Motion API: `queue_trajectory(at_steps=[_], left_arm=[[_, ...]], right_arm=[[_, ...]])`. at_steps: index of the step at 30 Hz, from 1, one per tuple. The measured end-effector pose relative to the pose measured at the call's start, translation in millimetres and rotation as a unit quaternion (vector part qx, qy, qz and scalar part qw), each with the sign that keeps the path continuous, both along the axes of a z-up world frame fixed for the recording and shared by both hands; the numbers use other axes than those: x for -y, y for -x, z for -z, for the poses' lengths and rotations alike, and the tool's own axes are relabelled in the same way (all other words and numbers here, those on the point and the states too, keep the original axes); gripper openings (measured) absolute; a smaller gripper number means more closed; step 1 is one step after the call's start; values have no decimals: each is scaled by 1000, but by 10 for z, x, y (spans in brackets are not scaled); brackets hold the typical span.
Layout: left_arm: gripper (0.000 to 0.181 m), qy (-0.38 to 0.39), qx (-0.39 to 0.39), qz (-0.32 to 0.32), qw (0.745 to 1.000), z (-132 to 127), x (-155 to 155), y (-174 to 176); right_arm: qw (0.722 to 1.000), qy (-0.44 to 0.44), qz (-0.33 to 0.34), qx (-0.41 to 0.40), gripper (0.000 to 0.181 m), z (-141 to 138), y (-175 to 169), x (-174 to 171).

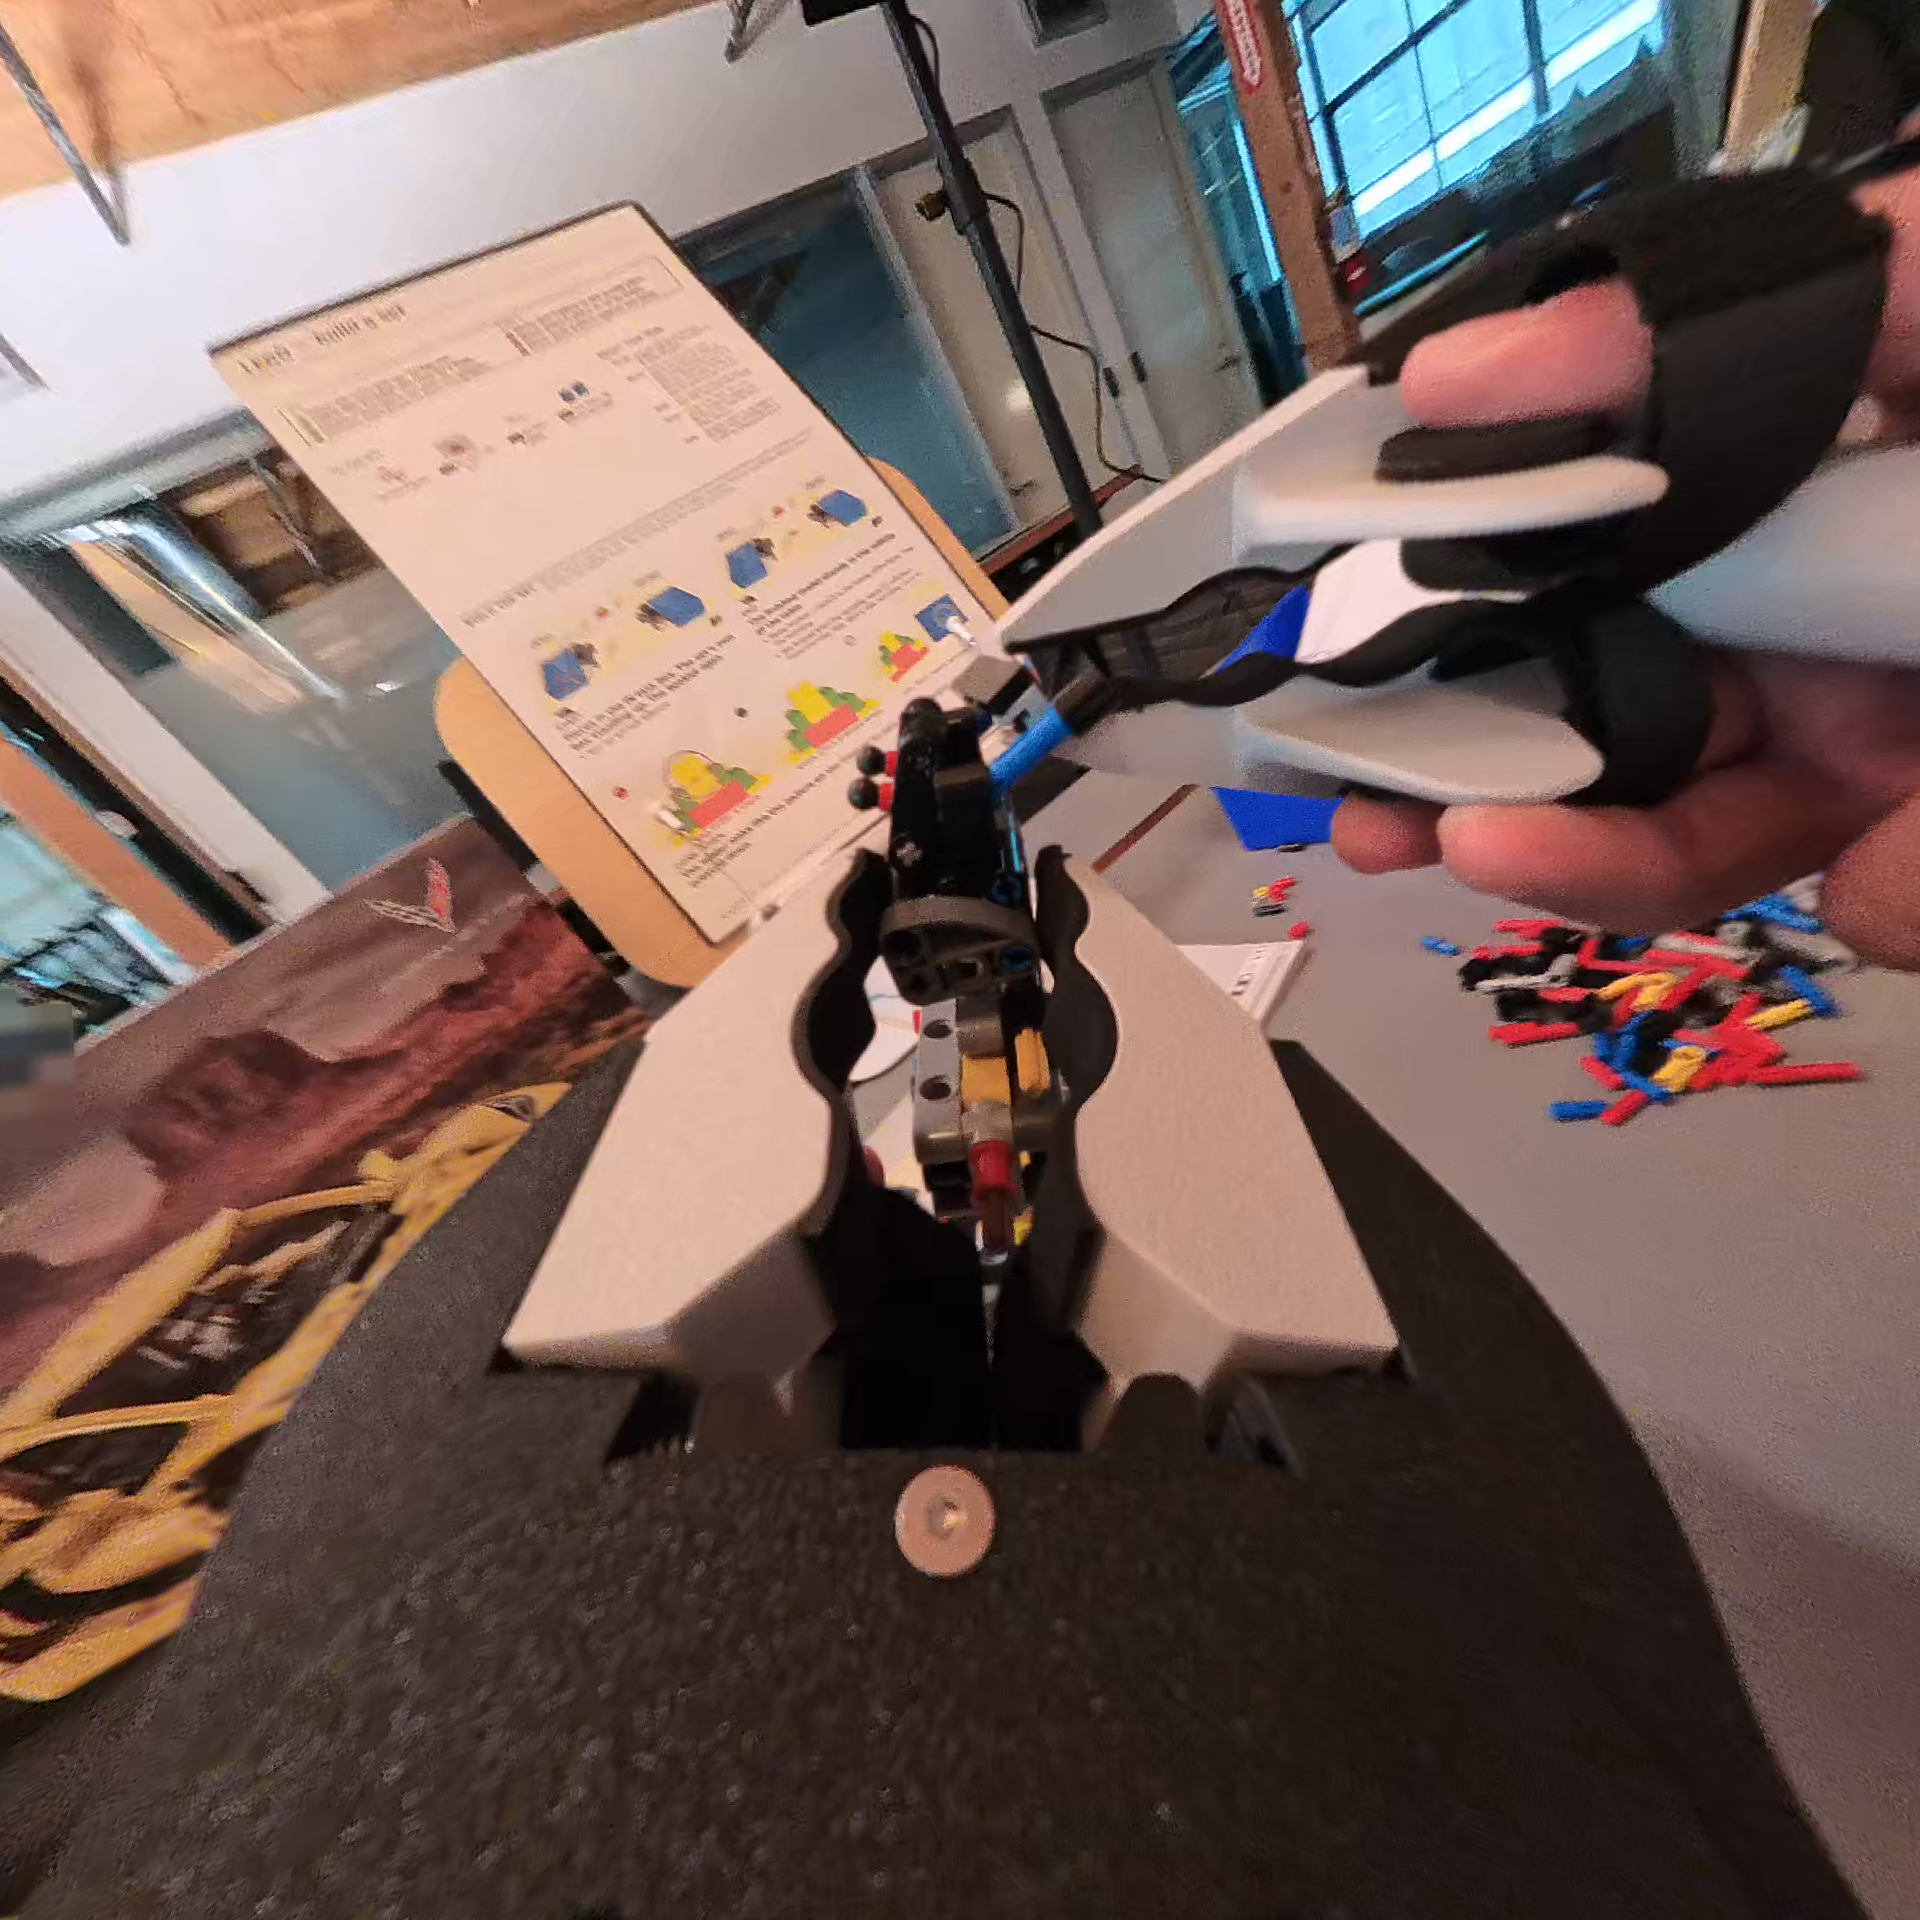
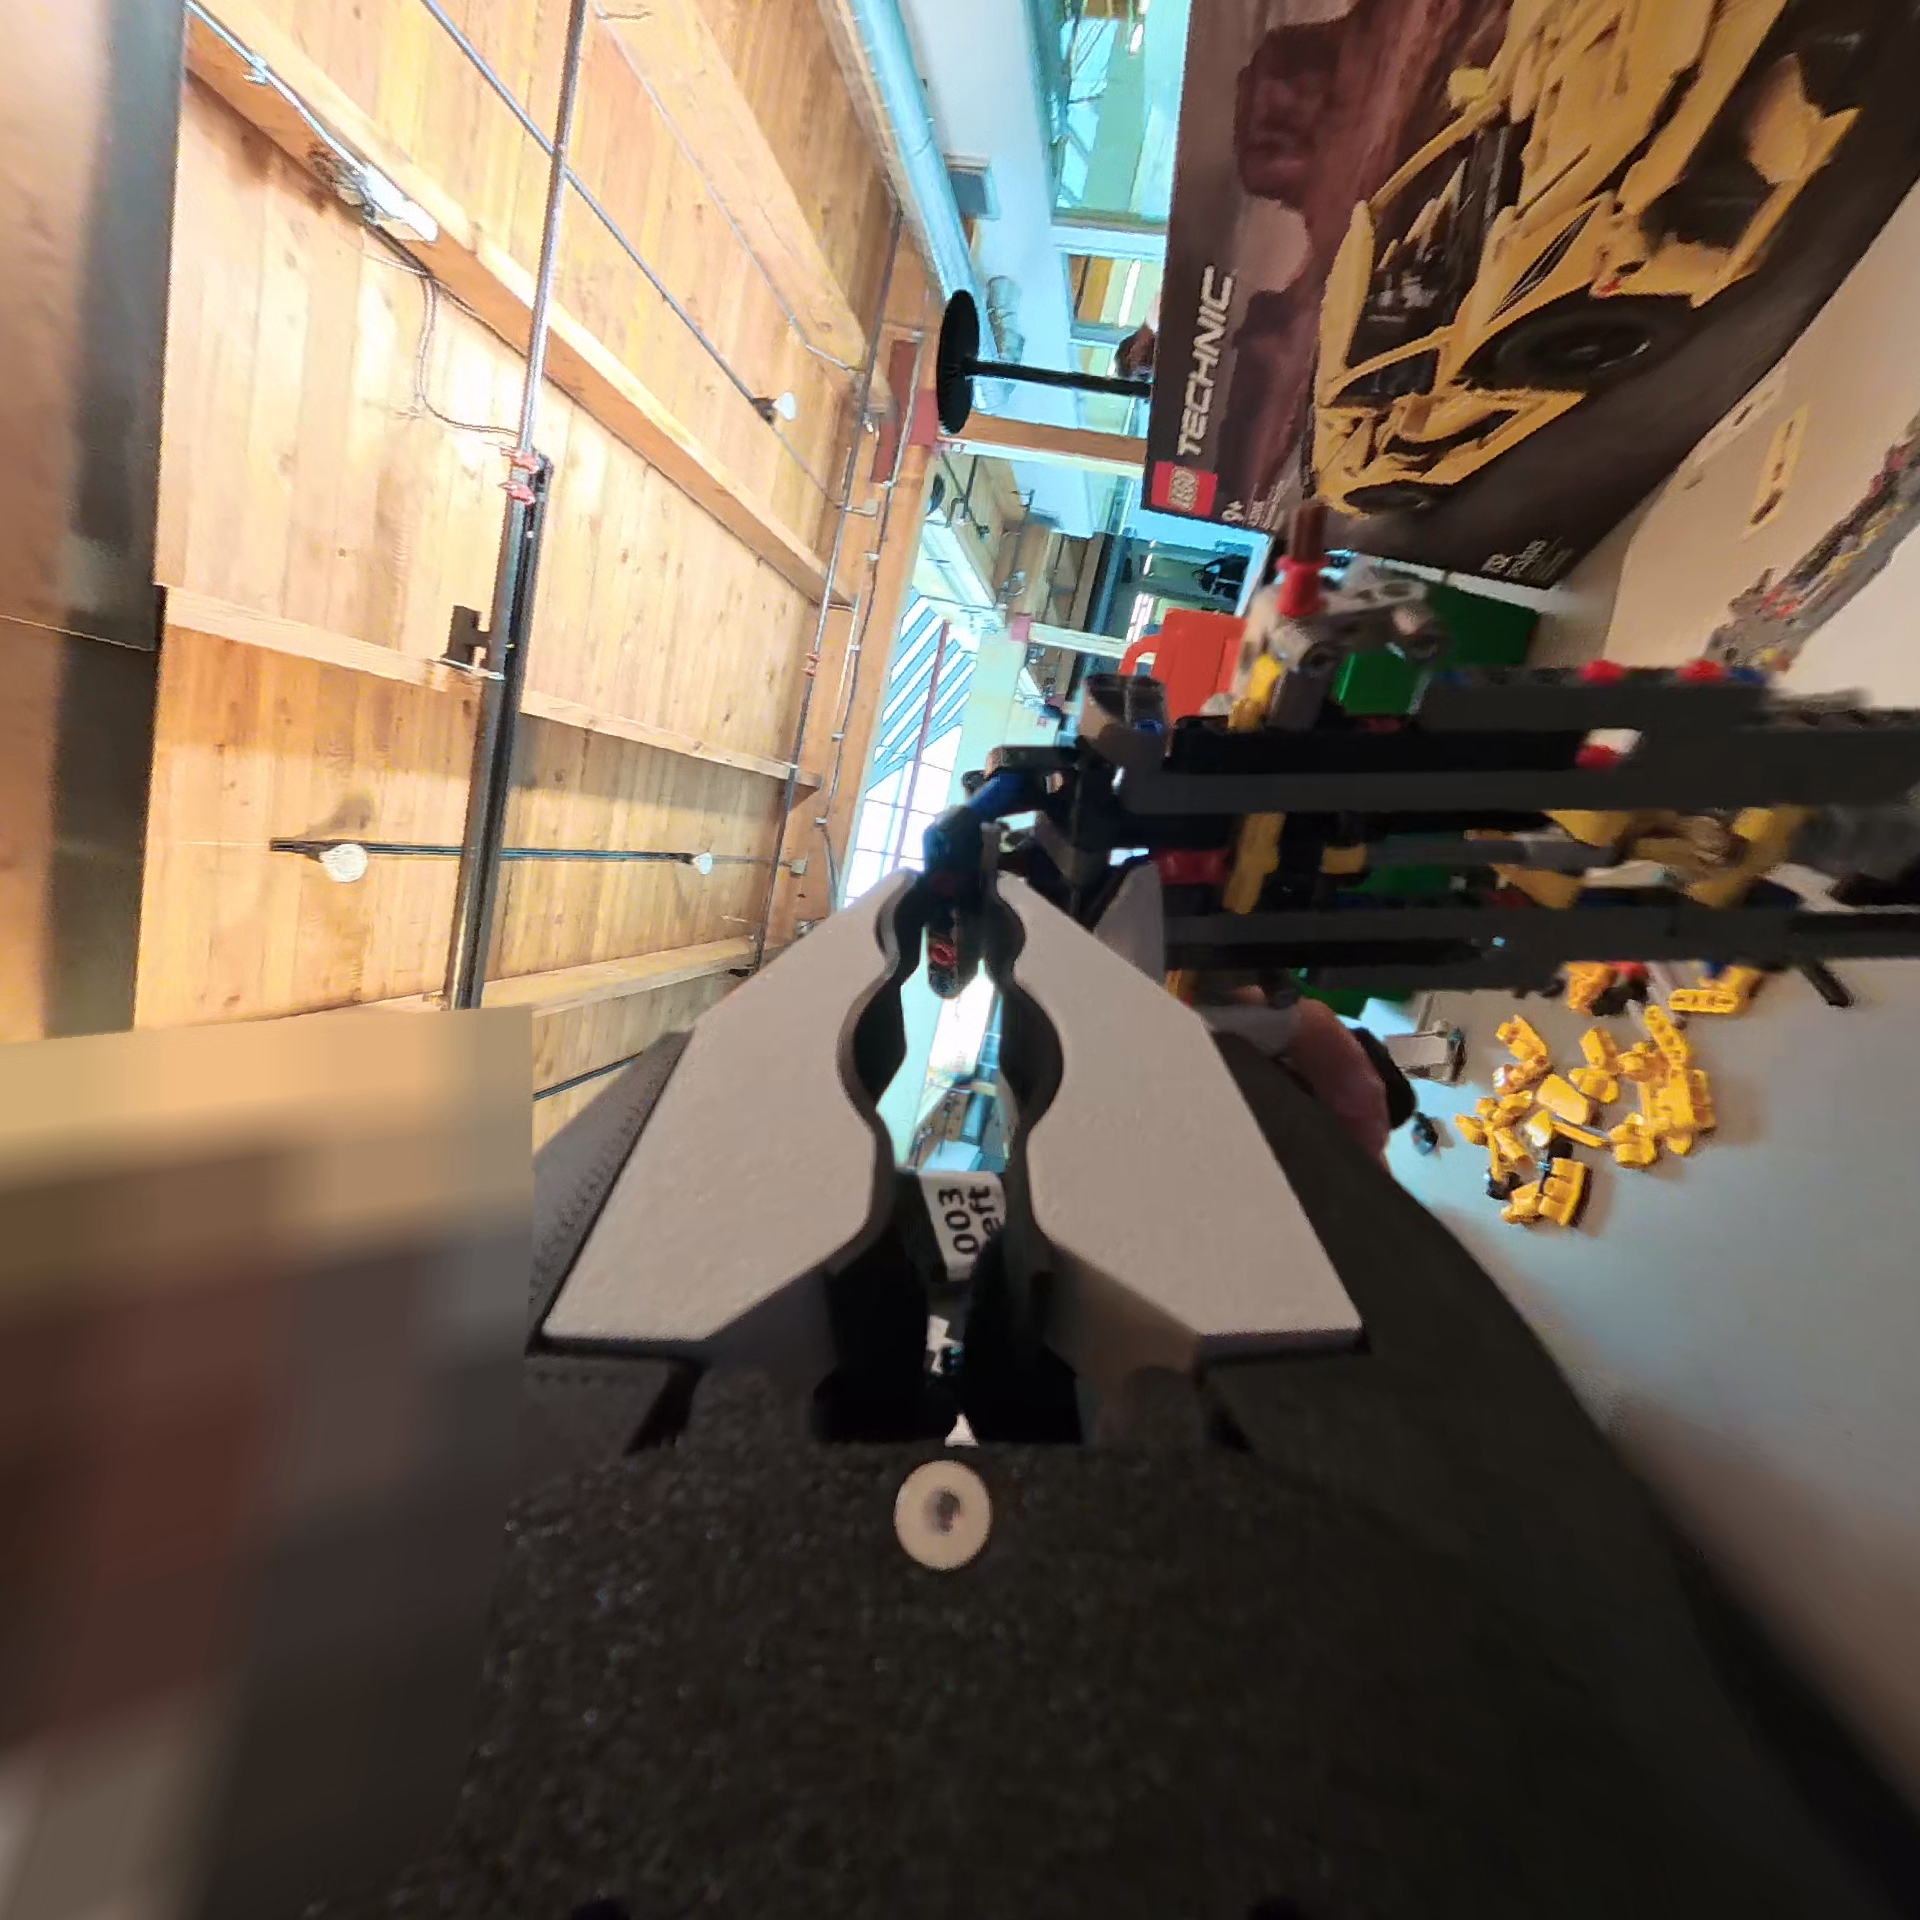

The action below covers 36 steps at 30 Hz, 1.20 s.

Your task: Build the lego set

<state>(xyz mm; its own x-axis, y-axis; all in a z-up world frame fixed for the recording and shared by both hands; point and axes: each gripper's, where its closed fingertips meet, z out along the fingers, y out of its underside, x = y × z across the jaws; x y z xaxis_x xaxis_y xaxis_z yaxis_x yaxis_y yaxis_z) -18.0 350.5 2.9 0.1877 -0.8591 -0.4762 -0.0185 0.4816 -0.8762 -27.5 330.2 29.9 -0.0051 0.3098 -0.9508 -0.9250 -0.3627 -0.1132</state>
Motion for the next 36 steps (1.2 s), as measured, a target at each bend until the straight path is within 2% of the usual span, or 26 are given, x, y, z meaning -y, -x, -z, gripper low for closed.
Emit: queue_trajectory(at_steps=[9, 12, 14, 19, 22, 23, 26, 30, 36], left_arm=[[27, 167, -12, 71, 983, 26, 41, -15], [27, 147, -14, 63, 987, 29, 10, -8], [30, 133, -17, 66, 989, 37, 12, -8], [52, 155, -26, 98, 983, 39, 80, -5], [61, 160, -28, 97, 982, 25, 84, -3], [60, 164, -22, 98, 981, 1, 79, 12], [39, 177, -7, 90, 980, -63, 20, 59], [35, 171, 3, 73, 983, -74, -31, 65], [24, 152, 8, 47, 987, -66, -104, 64]], right_arm=[[999, -15, 34, 28, 9, 5, 1, -53], [996, -10, 53, 68, 8, -7, 2, -95], [996, -14, 58, 62, 9, -13, -6, -109], [996, -28, 73, 50, 9, -7, 1, -139], [993, -35, 89, 71, 8, -15, 3, -165], [991, -36, 97, 81, 8, -17, -11, -172], [990, -38, 97, 91, 8, -13, -3, -195], [994, -44, 75, 66, 8, -9, 36, -213], [993, -50, 90, 61, 9, -1, 16, -240]])
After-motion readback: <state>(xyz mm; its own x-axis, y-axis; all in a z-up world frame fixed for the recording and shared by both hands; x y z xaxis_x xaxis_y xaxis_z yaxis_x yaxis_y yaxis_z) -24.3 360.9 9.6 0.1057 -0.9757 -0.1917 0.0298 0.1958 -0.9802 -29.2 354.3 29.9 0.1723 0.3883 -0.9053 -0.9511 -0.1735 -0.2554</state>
